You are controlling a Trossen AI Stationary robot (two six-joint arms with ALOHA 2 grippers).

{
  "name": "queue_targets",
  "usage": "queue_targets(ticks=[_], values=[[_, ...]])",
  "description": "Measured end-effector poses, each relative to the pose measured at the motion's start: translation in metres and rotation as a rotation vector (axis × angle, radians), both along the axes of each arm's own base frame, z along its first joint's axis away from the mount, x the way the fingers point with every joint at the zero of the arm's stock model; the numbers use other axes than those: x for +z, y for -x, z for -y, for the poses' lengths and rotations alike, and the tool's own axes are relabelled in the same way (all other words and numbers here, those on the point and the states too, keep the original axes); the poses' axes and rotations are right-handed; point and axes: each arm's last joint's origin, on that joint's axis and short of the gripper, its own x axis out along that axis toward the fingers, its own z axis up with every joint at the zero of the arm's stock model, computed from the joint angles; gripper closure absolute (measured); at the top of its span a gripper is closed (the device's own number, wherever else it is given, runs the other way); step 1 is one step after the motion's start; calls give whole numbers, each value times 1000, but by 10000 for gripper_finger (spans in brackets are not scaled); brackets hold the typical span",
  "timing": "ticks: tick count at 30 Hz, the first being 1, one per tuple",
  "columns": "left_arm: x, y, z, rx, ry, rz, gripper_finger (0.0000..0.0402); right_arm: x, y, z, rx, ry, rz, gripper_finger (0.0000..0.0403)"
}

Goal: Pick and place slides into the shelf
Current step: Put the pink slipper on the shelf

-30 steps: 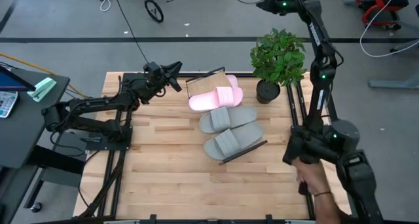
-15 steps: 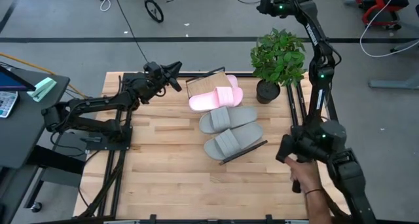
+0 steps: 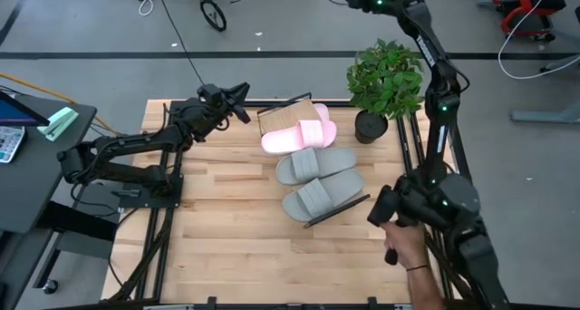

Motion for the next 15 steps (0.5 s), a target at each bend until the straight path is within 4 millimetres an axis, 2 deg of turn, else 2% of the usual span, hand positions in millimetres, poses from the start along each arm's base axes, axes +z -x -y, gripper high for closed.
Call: queue_targets(ticks=[8,11,15], values=[[-1,0,0,0,2,-6,347,47,10,-42,-66,179,-116,230],[-1,0,0,0,2,-11,343,66,3,-68,-42,267,-166,235],[-1,0,-1,5,-3,-19,344,99,-10,-115,-19,416,-212,241]])
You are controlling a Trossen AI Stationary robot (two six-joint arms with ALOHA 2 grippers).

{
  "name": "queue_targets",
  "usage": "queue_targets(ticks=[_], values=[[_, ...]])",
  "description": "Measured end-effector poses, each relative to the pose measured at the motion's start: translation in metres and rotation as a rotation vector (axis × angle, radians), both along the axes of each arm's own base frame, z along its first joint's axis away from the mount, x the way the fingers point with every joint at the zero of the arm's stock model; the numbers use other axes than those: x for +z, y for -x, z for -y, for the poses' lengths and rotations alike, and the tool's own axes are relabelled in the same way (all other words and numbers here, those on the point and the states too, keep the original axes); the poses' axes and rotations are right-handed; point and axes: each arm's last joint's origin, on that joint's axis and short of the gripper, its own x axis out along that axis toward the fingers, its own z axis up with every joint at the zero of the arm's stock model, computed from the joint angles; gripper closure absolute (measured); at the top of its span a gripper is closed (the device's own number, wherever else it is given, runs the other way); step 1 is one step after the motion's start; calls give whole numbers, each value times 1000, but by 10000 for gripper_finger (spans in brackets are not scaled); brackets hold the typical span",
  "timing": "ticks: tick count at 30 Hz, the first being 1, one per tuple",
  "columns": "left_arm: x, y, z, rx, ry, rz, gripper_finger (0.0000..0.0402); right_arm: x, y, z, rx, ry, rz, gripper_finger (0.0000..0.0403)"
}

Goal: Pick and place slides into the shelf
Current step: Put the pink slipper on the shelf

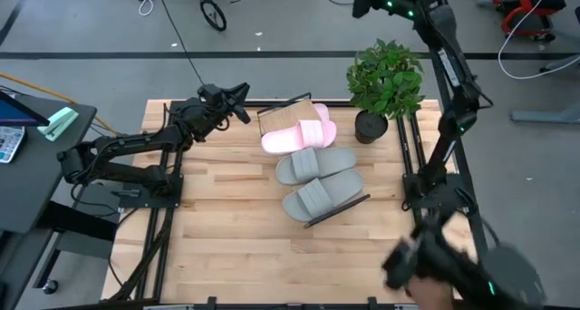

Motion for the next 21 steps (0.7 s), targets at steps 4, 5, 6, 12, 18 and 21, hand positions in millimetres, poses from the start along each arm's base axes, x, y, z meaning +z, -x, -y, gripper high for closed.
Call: queue_targets(ticks=[4,5,6,12,18,21], values=[[0,1,-2,11,-5,-8,352,18,-8,-58,87,13,-87,252],[0,2,-3,14,-8,-11,354,21,-10,-73,105,7,-116,256],[0,2,-3,17,-9,-12,356,23,-13,-89,124,3,-139,259],[0,5,-8,12,-13,-16,363,25,-29,-169,218,-60,-277,268],[0,7,-13,-78,-31,-26,359,10,-34,-231,86,-182,-442,267],[0,8,-14,-117,-38,-31,360,-4,-39,-262,-5,-221,-467,267]])
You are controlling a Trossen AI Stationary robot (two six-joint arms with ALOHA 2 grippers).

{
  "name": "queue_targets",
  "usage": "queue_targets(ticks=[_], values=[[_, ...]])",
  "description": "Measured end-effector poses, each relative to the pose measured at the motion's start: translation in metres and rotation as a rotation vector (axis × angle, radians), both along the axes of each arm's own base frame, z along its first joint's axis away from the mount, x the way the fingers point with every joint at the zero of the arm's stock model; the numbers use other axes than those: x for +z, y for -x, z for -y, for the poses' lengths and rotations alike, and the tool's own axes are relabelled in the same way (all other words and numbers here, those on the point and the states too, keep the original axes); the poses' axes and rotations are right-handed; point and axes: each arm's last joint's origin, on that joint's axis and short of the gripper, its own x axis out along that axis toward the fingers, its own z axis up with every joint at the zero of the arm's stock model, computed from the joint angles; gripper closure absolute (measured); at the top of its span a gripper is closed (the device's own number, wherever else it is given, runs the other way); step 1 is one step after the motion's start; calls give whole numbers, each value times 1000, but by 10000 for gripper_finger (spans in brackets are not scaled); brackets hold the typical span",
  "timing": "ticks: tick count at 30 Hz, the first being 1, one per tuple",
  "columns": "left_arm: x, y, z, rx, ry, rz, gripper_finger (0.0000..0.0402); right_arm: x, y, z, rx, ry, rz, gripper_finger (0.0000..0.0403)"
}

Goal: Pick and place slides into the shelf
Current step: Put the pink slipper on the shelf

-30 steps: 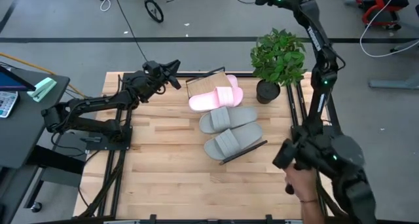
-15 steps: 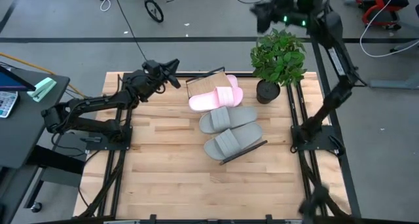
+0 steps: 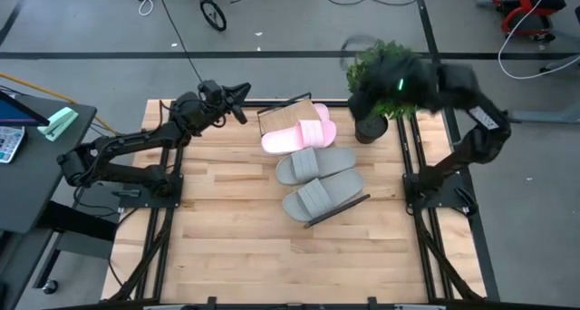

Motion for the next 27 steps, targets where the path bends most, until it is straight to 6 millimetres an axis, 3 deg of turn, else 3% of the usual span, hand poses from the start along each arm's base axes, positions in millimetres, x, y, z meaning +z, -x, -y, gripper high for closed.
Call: queue_targets(ticks=[4,9,18,27], values=[[0,1,-2,-58,-9,-7,367,-39,-4,-40,-85,-42,-15,268],[0,2,-3,-116,-14,-14,374,-88,20,-70,-186,-129,33,268],[-1,2,-3,-122,-12,-17,363,-154,65,-81,-309,-247,71,268],[-1,2,-3,-125,7,-2,373,-213,91,-82,-433,-382,134,268]])
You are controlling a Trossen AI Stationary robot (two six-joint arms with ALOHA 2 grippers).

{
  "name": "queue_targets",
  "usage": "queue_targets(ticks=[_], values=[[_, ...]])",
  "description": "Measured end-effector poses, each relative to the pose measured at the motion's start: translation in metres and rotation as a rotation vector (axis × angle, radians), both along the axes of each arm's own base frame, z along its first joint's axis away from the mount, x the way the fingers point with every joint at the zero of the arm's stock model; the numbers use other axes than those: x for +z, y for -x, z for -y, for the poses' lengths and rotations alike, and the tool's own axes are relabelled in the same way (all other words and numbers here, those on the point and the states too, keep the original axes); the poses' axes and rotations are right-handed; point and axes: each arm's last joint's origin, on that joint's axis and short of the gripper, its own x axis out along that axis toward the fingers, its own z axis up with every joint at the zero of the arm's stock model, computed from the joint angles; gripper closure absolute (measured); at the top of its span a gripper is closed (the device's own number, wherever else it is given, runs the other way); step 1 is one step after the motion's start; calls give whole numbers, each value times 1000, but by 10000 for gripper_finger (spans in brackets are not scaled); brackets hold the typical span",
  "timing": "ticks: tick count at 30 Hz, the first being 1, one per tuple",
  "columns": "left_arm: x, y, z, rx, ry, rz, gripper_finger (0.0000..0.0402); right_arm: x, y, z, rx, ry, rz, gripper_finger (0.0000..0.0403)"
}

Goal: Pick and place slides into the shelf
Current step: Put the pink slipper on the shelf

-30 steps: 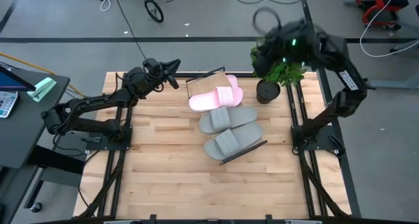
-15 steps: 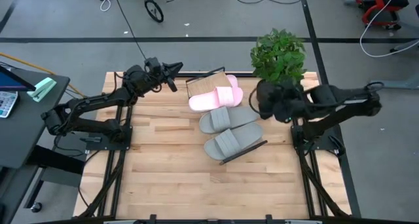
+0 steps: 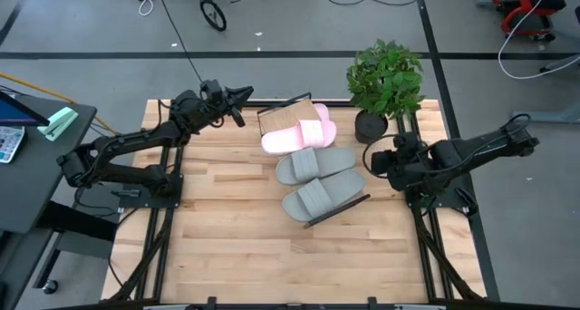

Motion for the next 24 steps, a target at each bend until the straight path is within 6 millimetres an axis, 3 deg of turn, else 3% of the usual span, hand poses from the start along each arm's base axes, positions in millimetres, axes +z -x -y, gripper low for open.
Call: queue_targets(ticks=[16,24], values=[[0,0,0,-5,29,20,361,-101,-1,-1,-384,-367,508,267],[0,0,0,-5,30,21,370,-138,-4,16,-534,-328,745,240]])
